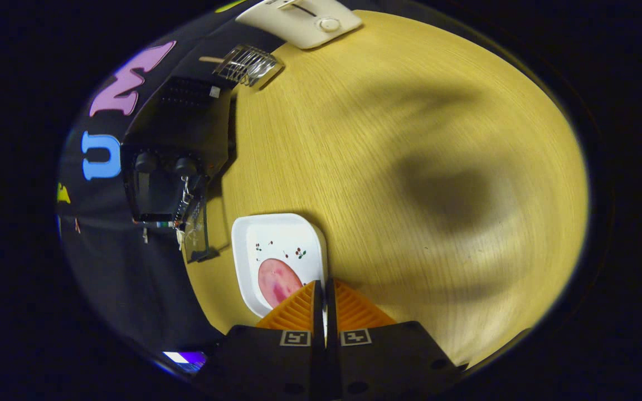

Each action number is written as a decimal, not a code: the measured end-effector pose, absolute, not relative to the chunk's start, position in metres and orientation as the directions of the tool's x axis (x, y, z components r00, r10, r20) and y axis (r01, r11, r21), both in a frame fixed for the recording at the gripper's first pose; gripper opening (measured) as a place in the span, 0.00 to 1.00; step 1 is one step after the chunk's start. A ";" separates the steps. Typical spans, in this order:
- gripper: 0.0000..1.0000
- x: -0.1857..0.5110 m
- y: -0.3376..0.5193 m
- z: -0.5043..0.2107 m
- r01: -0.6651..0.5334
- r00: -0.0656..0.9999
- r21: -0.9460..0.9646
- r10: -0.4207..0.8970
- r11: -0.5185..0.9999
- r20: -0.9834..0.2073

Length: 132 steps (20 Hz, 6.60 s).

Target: Open the toaster oven, put the food inside, and close the toaster oven door.

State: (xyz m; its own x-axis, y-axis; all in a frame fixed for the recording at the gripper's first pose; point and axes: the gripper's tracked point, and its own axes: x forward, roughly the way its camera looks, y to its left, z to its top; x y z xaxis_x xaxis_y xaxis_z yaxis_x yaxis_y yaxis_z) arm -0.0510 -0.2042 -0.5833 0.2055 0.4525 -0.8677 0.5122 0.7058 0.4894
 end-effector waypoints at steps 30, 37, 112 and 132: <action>0.05 0.069 0.051 -0.522 0.723 0.614 0.668 0.280 0.178 -0.738; 0.05 0.128 0.062 -0.535 0.771 0.634 0.637 0.130 -0.024 -0.763; 0.99 0.051 0.094 -0.506 0.165 0.600 0.205 0.067 0.965 -0.797; 0.98 0.078 0.011 -0.210 0.016 0.940 0.163 0.041 0.986 -0.339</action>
